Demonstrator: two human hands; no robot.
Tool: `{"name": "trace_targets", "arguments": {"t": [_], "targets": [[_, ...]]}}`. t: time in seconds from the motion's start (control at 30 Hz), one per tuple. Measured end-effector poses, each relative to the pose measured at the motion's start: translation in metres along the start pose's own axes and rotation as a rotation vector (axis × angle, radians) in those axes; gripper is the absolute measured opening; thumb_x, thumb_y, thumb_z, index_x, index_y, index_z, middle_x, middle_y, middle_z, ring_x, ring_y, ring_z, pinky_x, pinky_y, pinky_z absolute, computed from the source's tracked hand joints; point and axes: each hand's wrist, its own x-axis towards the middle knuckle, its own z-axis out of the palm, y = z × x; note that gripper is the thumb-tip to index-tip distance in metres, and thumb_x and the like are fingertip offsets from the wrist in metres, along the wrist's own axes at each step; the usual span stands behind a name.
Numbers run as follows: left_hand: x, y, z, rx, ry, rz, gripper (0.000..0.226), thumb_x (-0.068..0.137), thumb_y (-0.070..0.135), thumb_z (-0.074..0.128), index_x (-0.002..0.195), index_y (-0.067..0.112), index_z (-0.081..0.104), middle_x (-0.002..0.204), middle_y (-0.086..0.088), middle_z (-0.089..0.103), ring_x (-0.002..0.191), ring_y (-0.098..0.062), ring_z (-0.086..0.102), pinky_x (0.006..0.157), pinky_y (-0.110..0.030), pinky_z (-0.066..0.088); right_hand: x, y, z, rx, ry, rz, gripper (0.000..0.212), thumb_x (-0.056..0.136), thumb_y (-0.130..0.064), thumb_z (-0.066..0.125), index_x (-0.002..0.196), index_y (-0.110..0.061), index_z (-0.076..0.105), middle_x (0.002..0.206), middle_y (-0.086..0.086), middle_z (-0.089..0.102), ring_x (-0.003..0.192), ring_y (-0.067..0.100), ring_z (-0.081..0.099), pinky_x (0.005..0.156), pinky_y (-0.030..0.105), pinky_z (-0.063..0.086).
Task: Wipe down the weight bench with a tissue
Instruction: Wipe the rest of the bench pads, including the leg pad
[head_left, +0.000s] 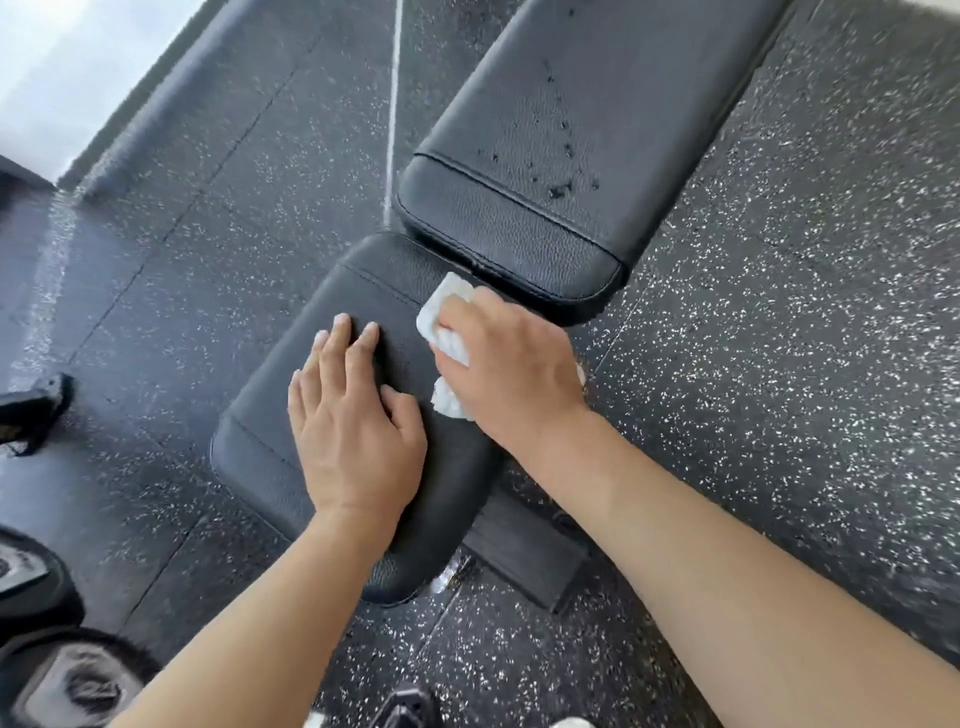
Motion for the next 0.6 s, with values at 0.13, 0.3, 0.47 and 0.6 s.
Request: {"name": "trace_targets", "arguments": {"t": [0.13,0.3,0.47,0.6], "targets": [[0.003,0.001,-0.002,0.000,-0.002,0.001,0.061,0.089,0.023,0.044,0.149,0.015,0.048,0.164,-0.004,0.037,0.154,-0.027,0.028,0.125,-0.053,0.022,0.060,-0.023,0.021,-0.048,-0.082,-0.165,0.014,0.092,-0.032,0.066,0.103,-0.024,0.063,0.093,0.001,0.064,0.075,0.028,0.066,0.054,0.034,0.036],[0.007,-0.002,-0.002,0.012,-0.037,-0.022,0.066,0.088,0.025,0.044,0.152,0.011,0.044,0.166,-0.002,0.034,0.156,-0.025,0.025,0.125,-0.053,0.021,0.138,-0.053,0.054,0.007,-0.173,-0.298,0.016,0.098,-0.037,0.055,0.103,-0.025,0.065,0.099,-0.003,0.065,0.086,0.027,0.068,0.064,0.036,0.046],[0.008,-0.001,-0.004,0.025,-0.058,-0.019,0.068,0.085,0.026,0.046,0.152,0.010,0.046,0.166,-0.004,0.035,0.156,-0.026,0.027,0.123,-0.056,0.024,0.185,-0.069,0.077,-0.048,-0.384,-0.445,0.028,0.101,-0.044,0.051,0.107,-0.023,0.068,0.111,0.000,0.067,0.105,0.028,0.066,0.074,0.033,0.036],[0.009,-0.003,-0.005,-0.002,-0.058,-0.014,0.068,0.085,0.026,0.048,0.151,0.011,0.047,0.165,-0.004,0.035,0.156,-0.025,0.028,0.124,-0.054,0.024,0.187,-0.065,0.083,-0.071,-0.335,-0.446,0.036,0.098,-0.052,0.049,0.092,-0.022,0.068,0.103,0.002,0.069,0.097,0.030,0.066,0.071,0.033,0.031]]}}
